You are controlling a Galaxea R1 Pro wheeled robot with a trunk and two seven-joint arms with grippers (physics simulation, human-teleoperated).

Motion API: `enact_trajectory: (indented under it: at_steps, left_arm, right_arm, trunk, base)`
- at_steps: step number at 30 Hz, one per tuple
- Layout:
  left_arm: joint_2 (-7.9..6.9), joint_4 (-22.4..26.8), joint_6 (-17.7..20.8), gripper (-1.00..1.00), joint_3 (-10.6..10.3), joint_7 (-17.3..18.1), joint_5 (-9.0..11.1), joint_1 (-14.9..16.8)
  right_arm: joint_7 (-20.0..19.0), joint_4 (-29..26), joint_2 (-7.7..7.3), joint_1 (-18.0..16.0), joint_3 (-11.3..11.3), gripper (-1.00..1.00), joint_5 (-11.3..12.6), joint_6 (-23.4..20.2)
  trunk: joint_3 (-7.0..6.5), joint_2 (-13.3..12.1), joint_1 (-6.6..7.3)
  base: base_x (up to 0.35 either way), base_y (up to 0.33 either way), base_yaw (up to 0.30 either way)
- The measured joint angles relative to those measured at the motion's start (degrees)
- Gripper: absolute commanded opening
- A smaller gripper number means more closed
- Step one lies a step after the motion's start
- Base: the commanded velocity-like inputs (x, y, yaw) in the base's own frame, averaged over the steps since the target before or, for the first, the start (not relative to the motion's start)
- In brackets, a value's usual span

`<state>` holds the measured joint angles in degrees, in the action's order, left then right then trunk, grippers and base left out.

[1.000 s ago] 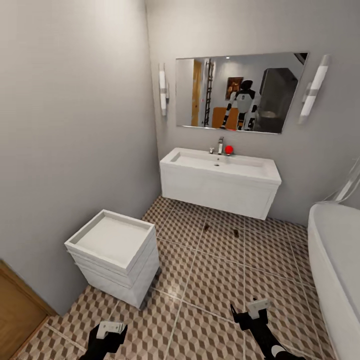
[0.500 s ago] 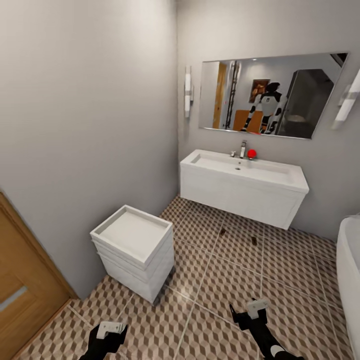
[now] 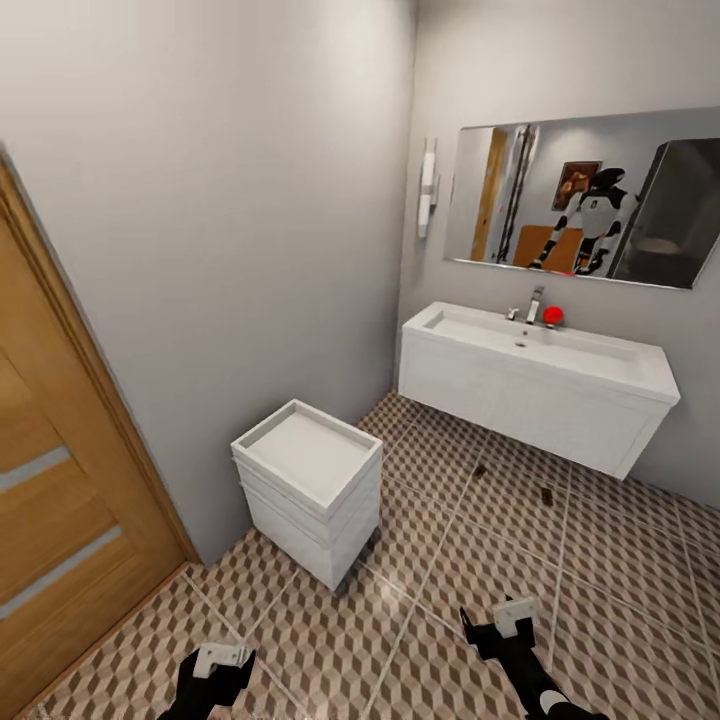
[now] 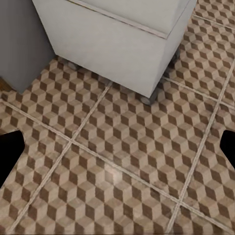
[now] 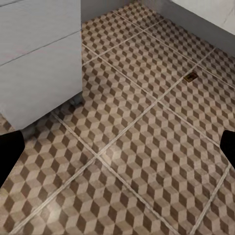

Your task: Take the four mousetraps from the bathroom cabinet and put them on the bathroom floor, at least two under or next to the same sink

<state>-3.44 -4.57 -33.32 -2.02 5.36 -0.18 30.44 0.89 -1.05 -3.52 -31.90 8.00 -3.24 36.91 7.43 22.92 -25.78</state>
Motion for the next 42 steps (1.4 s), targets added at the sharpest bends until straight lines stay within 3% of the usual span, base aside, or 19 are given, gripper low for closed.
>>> enact_trajectory:
  at_steps: [15, 42]
  left_arm:
    - [0.01, 0.0, 0.0, 1.00, 0.0, 0.0, 0.0, 0.0]
    - [0.28, 0.0, 0.0, 1.00, 0.0, 0.0, 0.0, 0.0]
  right_arm:
    - [0.3, 0.0, 0.01, 0.0, 0.0, 1.00, 0.0, 0.0]
    - [0.3, 0.0, 0.35, 0.0, 0.0, 1.00, 0.0, 0.0]
  trunk:
    - [-0.48, 0.0, 0.00]
    - [-1.35, 0.0, 0.00]
  base:
    - [-0.106, 0.000, 0.275]
    - [-0.004, 0.000, 0.275]
